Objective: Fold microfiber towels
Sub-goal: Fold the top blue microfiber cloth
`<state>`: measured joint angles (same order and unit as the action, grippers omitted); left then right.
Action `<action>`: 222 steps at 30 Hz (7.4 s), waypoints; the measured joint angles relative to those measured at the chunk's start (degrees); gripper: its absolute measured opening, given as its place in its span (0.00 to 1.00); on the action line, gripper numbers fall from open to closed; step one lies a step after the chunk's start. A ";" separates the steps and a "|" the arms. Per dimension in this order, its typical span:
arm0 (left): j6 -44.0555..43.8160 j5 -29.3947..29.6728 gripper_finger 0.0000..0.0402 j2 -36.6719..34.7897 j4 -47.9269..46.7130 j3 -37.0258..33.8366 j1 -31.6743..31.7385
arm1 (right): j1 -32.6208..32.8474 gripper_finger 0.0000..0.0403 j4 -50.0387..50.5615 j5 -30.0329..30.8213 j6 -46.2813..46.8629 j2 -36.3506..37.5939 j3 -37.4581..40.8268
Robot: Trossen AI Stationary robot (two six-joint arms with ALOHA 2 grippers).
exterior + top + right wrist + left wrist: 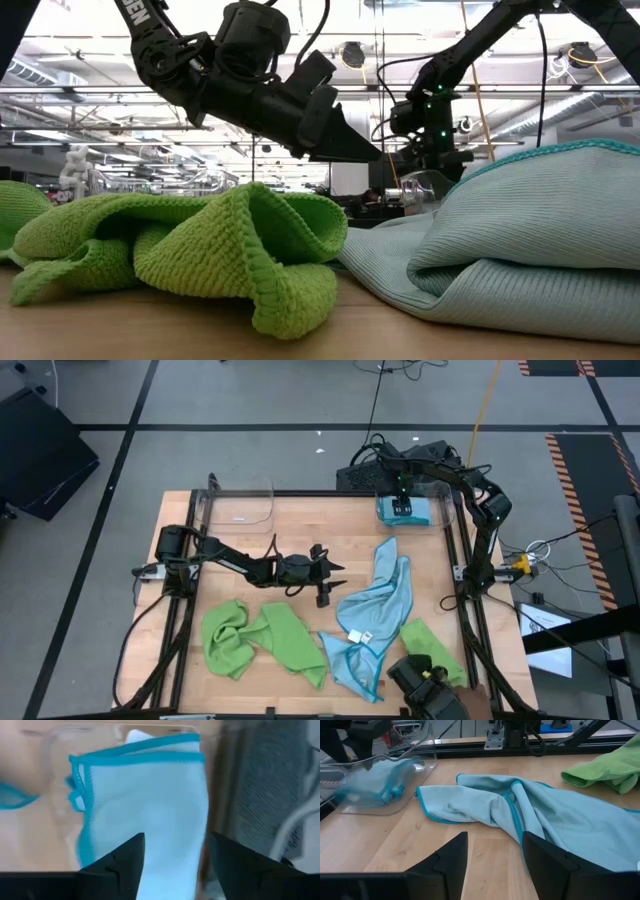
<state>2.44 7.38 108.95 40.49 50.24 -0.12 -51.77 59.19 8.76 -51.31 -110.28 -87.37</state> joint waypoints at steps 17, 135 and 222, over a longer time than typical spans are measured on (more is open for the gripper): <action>-0.15 -0.04 0.48 0.00 0.02 0.01 0.00 | 5.76 0.48 2.14 1.79 23.70 14.19 0.02; 4.72 11.59 0.51 18.43 -40.69 34.71 -19.44 | 93.13 0.46 -78.68 27.14 77.61 33.83 54.90; -0.24 25.33 0.02 0.72 -51.25 27.19 -20.39 | 90.80 0.68 -82.31 42.08 57.13 13.00 44.54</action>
<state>2.19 32.71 109.67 -10.76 77.43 -20.51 39.03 -23.12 50.84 5.83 -97.28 -42.83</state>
